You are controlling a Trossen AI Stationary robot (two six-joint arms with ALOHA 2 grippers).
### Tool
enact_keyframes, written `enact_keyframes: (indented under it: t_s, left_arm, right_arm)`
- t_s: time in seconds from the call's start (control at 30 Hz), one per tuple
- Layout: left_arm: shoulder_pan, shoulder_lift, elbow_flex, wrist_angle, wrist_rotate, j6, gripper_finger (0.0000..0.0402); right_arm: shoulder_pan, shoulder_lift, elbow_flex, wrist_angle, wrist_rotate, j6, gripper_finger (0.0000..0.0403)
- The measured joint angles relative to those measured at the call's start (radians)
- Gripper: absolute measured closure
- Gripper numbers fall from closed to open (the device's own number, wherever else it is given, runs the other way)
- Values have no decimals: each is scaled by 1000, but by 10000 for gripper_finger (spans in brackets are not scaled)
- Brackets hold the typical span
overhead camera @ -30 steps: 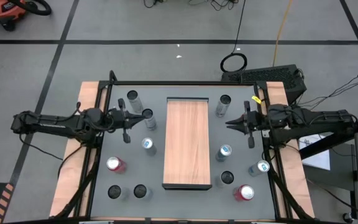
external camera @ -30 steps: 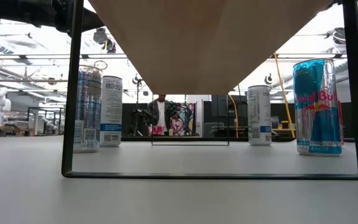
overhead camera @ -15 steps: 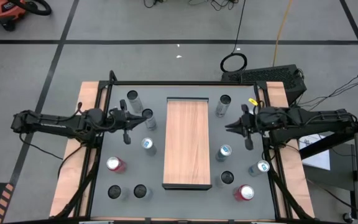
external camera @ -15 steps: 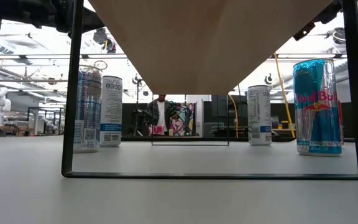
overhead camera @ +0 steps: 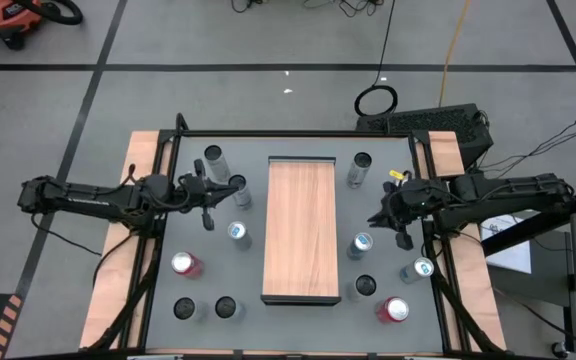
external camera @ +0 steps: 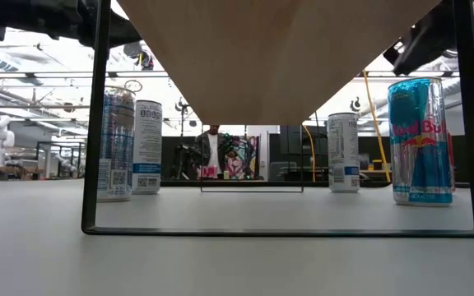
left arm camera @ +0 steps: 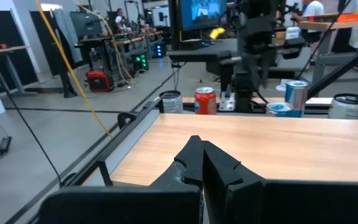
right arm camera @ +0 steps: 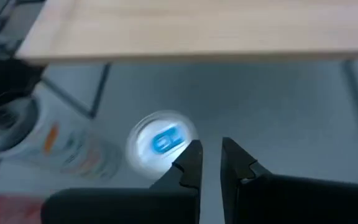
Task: Place canned beverage on shelf
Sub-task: Put the middle right blue soda can on the shelf
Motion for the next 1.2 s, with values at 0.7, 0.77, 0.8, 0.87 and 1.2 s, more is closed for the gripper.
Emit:
enact_keyframes:
  t_s: [0.7, 0.77, 0.8, 0.87, 1.2]
  left_arm:
    - [0, 140, -1, 96, 3, -1, 402]
    - [0, 144, -1, 96, 7, -1, 402]
    - [0, 145, -1, 97, 7, -1, 402]
    - [0, 145, -1, 104, 8, -1, 402]
    - [0, 146, -1, 126, 12, -1, 402]
  right_arm:
    - [103, 8, 0, -63, 38, 155, 353]
    - [121, 8, 0, -63, 38, 193, 327]
    - [129, 8, 0, -63, 39, 206, 311]
    - [143, 8, 0, -63, 69, 225, 276]
    - [213, 69, -10, 12, 145, 312, 101]
